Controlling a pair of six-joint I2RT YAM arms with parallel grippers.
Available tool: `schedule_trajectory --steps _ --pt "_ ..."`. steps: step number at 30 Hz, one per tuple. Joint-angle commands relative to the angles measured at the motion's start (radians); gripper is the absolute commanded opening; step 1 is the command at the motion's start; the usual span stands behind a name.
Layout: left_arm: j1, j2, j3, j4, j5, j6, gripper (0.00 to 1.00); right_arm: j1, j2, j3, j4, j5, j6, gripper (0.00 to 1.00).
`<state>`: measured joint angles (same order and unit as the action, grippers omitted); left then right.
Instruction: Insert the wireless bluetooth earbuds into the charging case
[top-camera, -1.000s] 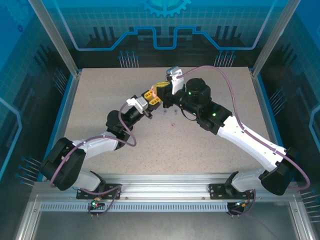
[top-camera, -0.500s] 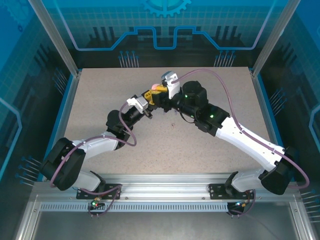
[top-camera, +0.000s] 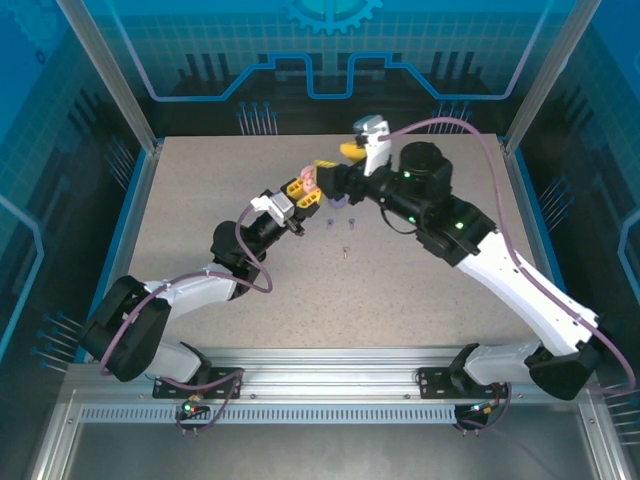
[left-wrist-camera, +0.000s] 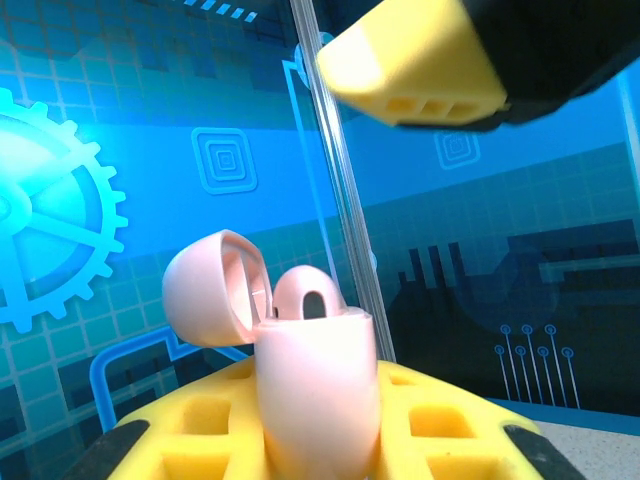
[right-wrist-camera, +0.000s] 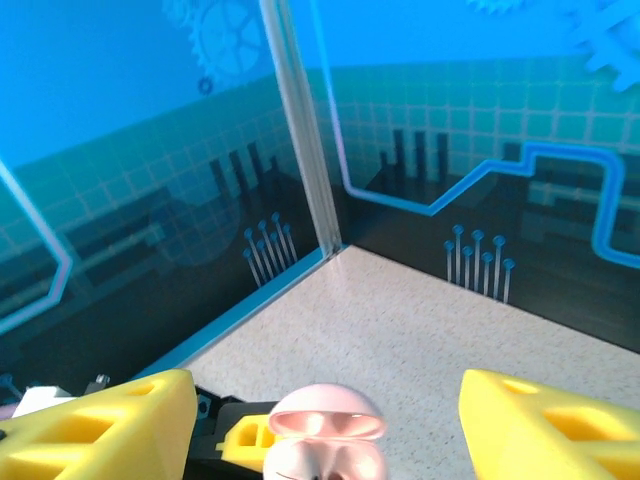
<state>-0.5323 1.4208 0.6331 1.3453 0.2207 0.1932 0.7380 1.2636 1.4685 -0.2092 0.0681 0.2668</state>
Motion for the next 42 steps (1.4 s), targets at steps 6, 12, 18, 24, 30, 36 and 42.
schedule_trajectory --steps 6,12,18,24,30,36,42 --pt "-0.004 -0.053 -0.01 0.053 -0.031 0.005 0.0 -0.142 -0.066 -0.087 -0.093 0.055 0.178 0.72" --pt "-0.004 -0.096 -0.056 0.054 -0.076 -0.016 0.0 -0.187 0.052 -0.167 -0.199 0.114 0.253 0.71" --pt "-0.002 -0.149 -0.104 0.054 -0.108 -0.017 0.0 -0.191 0.257 -0.158 -0.281 0.118 0.315 0.69" --pt "-0.003 -0.183 -0.131 0.052 -0.122 -0.028 0.0 -0.166 0.501 -0.042 -0.42 0.128 0.354 0.65" --pt "-0.002 -0.21 -0.147 0.034 -0.133 -0.025 0.0 -0.125 0.664 0.055 -0.501 0.156 0.357 0.64" --pt "-0.001 -0.225 -0.15 -0.003 -0.132 -0.028 0.0 -0.123 0.687 0.058 -0.496 0.15 0.388 0.63" --pt "-0.001 -0.232 -0.145 -0.019 -0.138 -0.035 0.0 -0.127 0.664 0.058 -0.515 0.167 0.408 0.63"
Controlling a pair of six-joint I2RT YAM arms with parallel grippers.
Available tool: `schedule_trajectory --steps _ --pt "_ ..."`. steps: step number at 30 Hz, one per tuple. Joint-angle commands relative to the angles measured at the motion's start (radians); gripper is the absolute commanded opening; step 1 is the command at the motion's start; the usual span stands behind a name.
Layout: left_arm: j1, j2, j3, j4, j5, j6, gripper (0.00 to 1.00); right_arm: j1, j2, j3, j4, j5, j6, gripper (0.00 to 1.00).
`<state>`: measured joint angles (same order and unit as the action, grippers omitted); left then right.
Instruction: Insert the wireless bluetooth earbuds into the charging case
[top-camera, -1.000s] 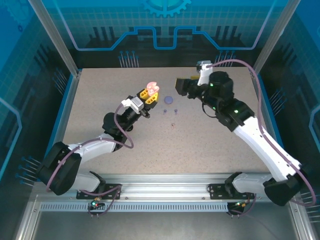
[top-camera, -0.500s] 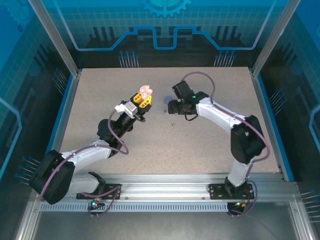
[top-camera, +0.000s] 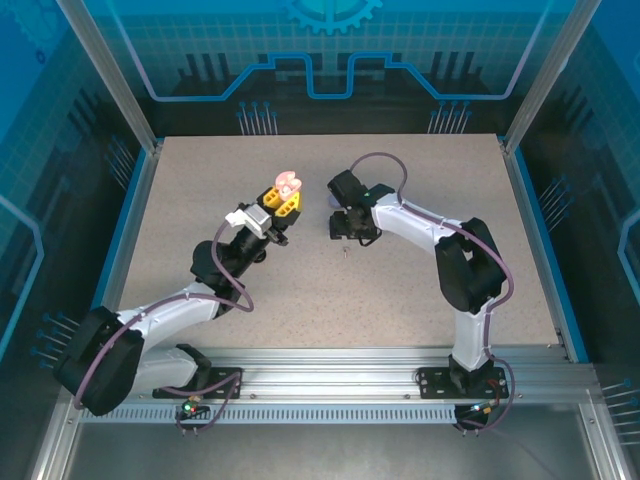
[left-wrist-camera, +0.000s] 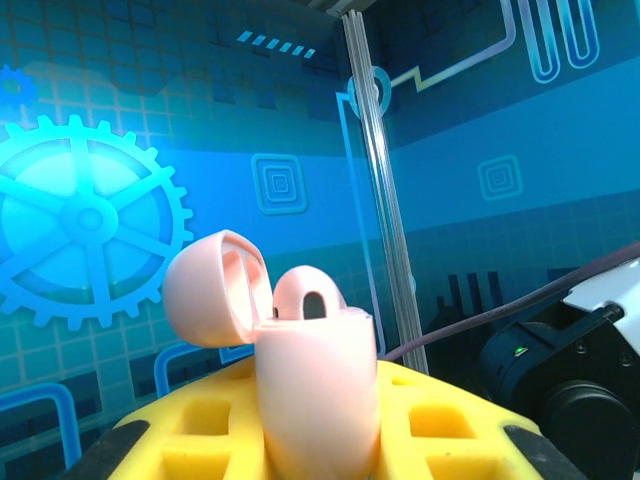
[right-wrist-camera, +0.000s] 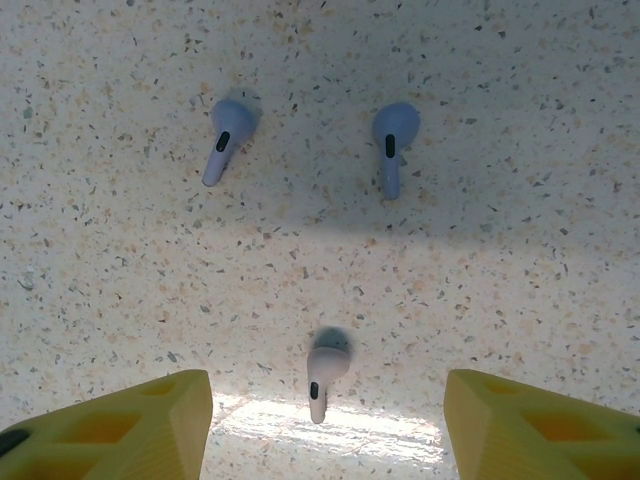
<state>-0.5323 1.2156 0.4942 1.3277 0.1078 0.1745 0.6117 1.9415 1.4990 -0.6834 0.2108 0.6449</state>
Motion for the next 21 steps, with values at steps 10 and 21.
schedule_trajectory --steps 10,21 --pt "0.004 -0.045 -0.008 -0.037 -0.026 -0.01 0.0 -0.003 0.011 0.059 -0.102 0.025 0.043 0.64" --pt "0.02 0.011 -0.043 0.071 -0.051 -0.07 0.0 0.037 0.045 0.1 -0.154 0.063 0.074 0.63"
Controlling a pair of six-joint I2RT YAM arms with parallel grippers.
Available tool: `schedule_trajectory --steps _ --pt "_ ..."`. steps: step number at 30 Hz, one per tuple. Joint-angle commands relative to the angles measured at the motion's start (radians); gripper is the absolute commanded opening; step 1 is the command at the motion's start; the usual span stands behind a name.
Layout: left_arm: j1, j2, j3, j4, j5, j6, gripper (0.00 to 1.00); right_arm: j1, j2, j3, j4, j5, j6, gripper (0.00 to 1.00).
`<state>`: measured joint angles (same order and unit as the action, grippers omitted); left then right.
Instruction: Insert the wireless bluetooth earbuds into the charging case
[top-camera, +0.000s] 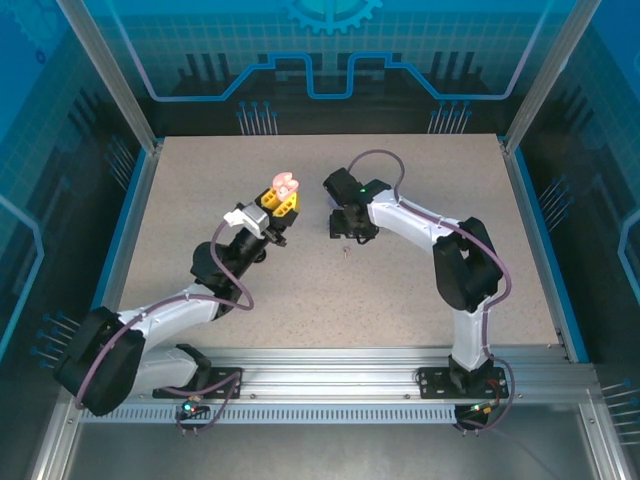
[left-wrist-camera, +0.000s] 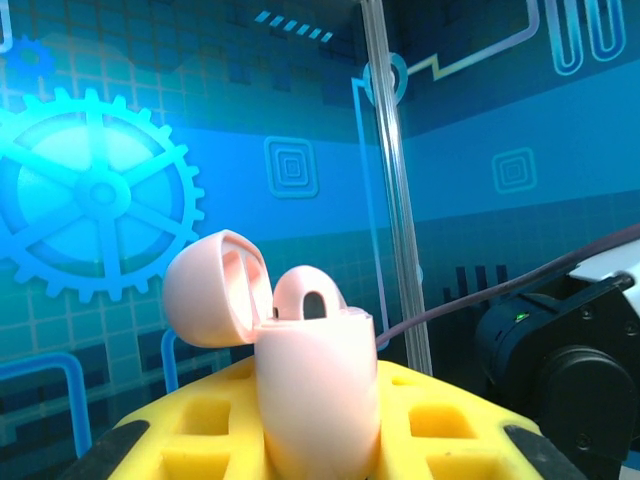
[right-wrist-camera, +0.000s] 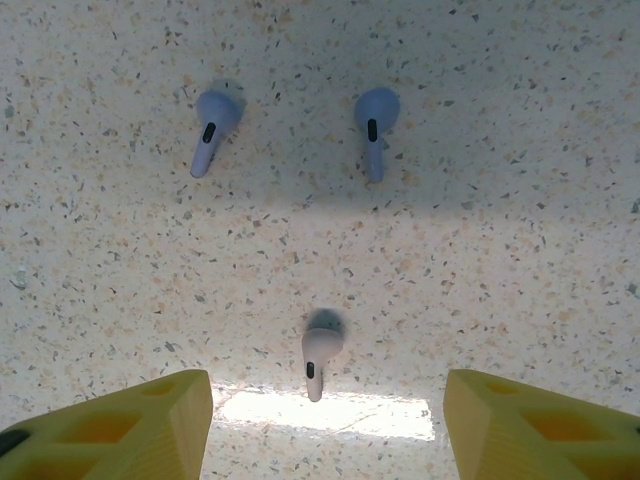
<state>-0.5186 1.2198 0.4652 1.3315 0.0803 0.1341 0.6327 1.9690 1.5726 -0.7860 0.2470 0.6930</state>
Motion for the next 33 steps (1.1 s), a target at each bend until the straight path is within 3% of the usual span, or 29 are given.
schedule_trajectory --steps 1,33 --pt "0.008 0.007 -0.015 0.067 -0.026 -0.033 0.0 0.016 0.016 0.026 -0.052 0.029 0.026 0.63" --pt "0.013 0.008 -0.002 0.067 -0.014 -0.039 0.0 0.051 0.181 0.091 -0.079 0.056 0.078 0.46"
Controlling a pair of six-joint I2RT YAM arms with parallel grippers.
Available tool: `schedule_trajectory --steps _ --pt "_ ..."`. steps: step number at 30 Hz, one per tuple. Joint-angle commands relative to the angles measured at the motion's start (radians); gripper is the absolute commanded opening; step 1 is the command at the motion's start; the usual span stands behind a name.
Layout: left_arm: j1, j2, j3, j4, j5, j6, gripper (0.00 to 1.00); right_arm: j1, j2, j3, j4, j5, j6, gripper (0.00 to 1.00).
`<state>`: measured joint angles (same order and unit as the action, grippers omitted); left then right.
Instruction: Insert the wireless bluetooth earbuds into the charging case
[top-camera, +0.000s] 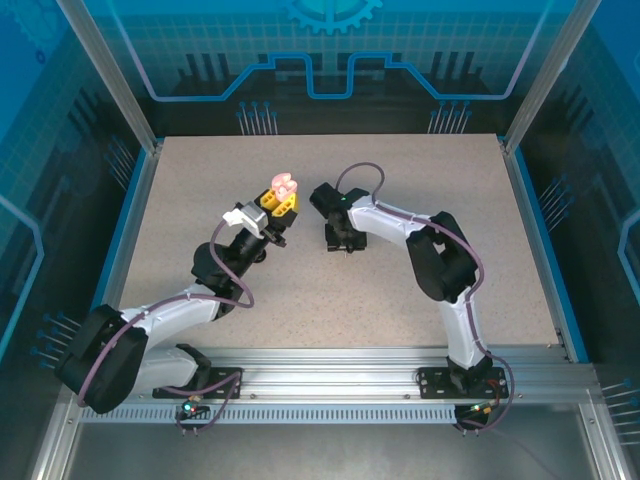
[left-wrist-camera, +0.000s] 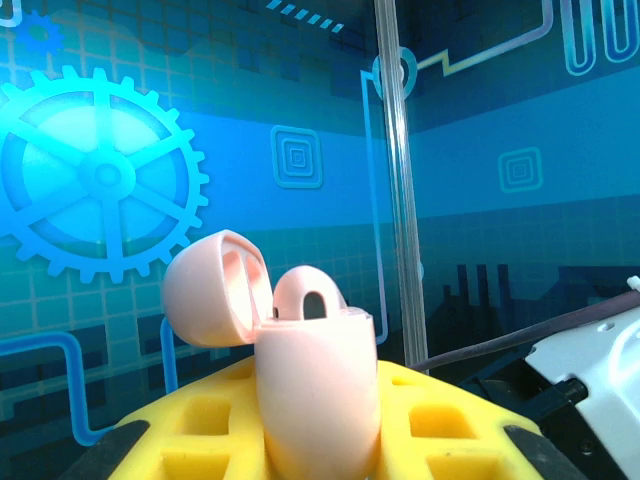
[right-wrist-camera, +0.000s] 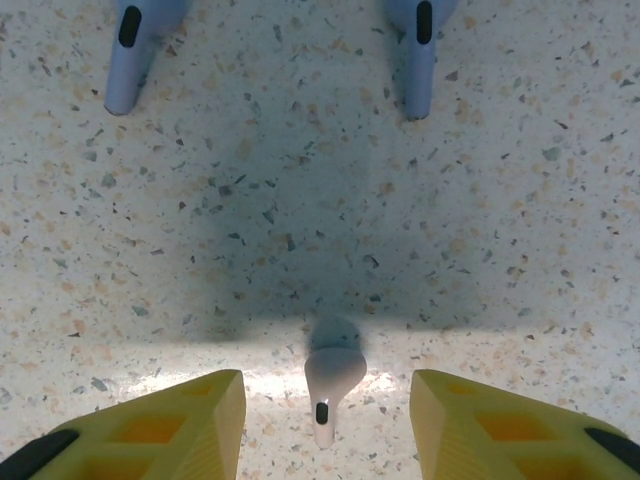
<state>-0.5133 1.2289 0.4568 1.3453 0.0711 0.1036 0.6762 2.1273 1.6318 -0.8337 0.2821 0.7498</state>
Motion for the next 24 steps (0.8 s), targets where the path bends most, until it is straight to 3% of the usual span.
schedule_trajectory --steps 1,24 --pt "0.008 0.0 0.006 0.054 -0.005 -0.008 0.0 0.006 0.026 0.035 -0.032 0.019 0.022 0.46" --pt "0.009 0.006 0.004 0.054 -0.002 -0.005 0.0 -0.01 0.08 0.057 -0.024 0.019 0.027 0.39"
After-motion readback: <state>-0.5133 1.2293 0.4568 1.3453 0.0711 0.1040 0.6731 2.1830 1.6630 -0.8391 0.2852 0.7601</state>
